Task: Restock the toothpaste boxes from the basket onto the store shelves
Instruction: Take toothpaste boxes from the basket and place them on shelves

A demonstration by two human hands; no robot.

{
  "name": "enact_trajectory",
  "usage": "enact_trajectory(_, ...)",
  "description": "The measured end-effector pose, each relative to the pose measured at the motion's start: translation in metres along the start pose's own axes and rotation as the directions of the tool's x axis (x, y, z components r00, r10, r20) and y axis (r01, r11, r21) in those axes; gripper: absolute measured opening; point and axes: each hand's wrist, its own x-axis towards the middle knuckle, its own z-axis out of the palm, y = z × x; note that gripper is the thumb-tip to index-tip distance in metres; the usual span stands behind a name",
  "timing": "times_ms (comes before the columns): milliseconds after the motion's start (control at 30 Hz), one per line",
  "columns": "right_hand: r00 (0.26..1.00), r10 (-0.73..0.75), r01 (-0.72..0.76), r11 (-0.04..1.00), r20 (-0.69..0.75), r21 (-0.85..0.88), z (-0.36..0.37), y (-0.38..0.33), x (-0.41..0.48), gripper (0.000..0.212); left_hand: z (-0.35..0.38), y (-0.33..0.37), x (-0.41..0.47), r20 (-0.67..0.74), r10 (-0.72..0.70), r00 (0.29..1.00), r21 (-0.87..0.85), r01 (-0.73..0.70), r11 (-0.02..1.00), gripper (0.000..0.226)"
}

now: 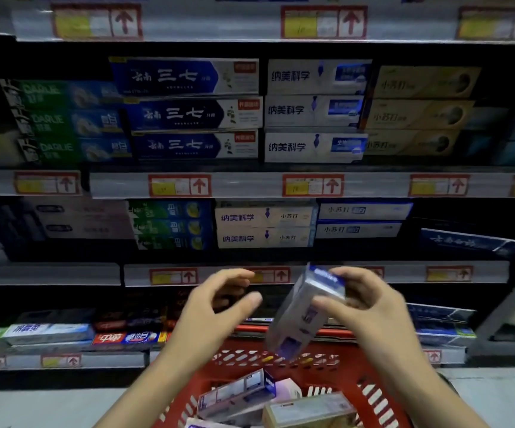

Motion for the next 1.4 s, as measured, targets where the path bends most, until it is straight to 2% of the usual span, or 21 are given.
enact_trajectory(100, 0.993, -0.093, 0.107, 0.963, 0.070, -0.246, 0.011, 0.016, -0.001, 0.049, 0.011, -0.002, -0.005, 0.109, 0.071, 0.991, 0.240, -0.096, 0.966, 0.054)
enact_trajectory(200, 0.979, -0.170, 0.202, 0.905, 0.116, -0.375, 0.016, 0.024, -0.002, 0.057, 0.021, -0.002, -0.008, 0.231, 0.143, 0.962, 0.369, -0.223, 0.902, 0.071)
enact_trajectory(300, 0.959, -0.180, 0.259, 0.872, 0.220, -0.414, 0.020, 0.022, -0.008, 0.065, 0.027, -0.005, -0.008, 0.341, 0.128, 0.931, 0.488, -0.292, 0.823, 0.069)
enact_trajectory(367, 0.952, -0.154, 0.257, 0.869, 0.263, -0.422, 0.024, 0.020, -0.011, 0.064, 0.031, -0.008, -0.009, 0.335, 0.118, 0.935, 0.519, -0.287, 0.805, 0.063)
enact_trajectory(433, 0.957, -0.160, 0.247, 0.887, 0.242, -0.390, 0.023, 0.018, -0.010, 0.060, 0.035, -0.007, -0.010, 0.246, 0.111, 0.963, 0.423, -0.210, 0.881, 0.051)
enact_trajectory(500, 0.970, -0.174, 0.225, 0.905, 0.169, -0.360, 0.017, 0.016, -0.003, 0.055, 0.036, -0.007, -0.008, 0.097, 0.016, 0.995, 0.196, -0.035, 0.980, 0.040)
enact_trajectory(533, 0.982, -0.153, 0.182, 0.920, 0.110, -0.347, 0.011, 0.016, 0.001, 0.053, 0.034, -0.008, -0.005, 0.035, -0.072, 0.997, 0.049, 0.070, 0.996, 0.037)
enact_trajectory(600, 0.998, -0.062, 0.054, 0.953, -0.017, -0.299, -0.002, 0.015, 0.008, 0.050, 0.030, -0.009, 0.002, 0.002, -0.229, 0.973, -0.216, 0.224, 0.950, 0.035)
enact_trajectory(700, 0.994, 0.056, -0.072, 0.980, -0.090, -0.187, -0.015, 0.015, 0.014, 0.053, 0.024, -0.006, 0.008, 0.044, -0.302, 0.952, -0.489, 0.284, 0.824, 0.037)
enact_trajectory(800, 0.986, 0.164, -0.163, 0.986, -0.027, 0.025, -0.017, 0.014, 0.015, 0.056, 0.025, -0.002, 0.007, 0.073, -0.317, 0.946, -0.604, 0.295, 0.740, 0.043)
enact_trajectory(900, 0.982, 0.187, -0.184, 0.970, -0.004, 0.158, -0.019, 0.010, 0.015, 0.053, 0.027, 0.001, 0.006, 0.108, -0.293, 0.950, -0.615, 0.295, 0.731, 0.040)
enact_trajectory(1033, 0.990, 0.124, -0.107, 0.972, -0.068, 0.208, -0.028, 0.000, 0.014, 0.034, 0.030, 0.014, 0.007, 0.139, -0.228, 0.964, -0.491, 0.267, 0.829, 0.035)
enact_trajectory(1167, 0.992, 0.038, -0.009, 0.971, -0.116, 0.238, -0.040, -0.020, 0.021, 0.033, 0.027, 0.031, 0.021, 0.037, -0.124, 0.992, -0.114, 0.128, 0.985, 0.028)
enact_trajectory(1267, 0.988, -0.008, 0.050, 0.961, -0.152, 0.272, -0.049, -0.038, 0.034, 0.035, 0.022, 0.050, 0.035, 0.022, -0.026, 0.999, 0.061, 0.024, 0.998, 0.030)
enact_trajectory(1400, 0.977, -0.114, 0.156, 0.958, -0.179, 0.240, -0.058, -0.067, 0.060, 0.038, 0.020, 0.088, 0.064, -0.125, 0.088, 0.988, 0.085, -0.078, 0.993, 0.028)
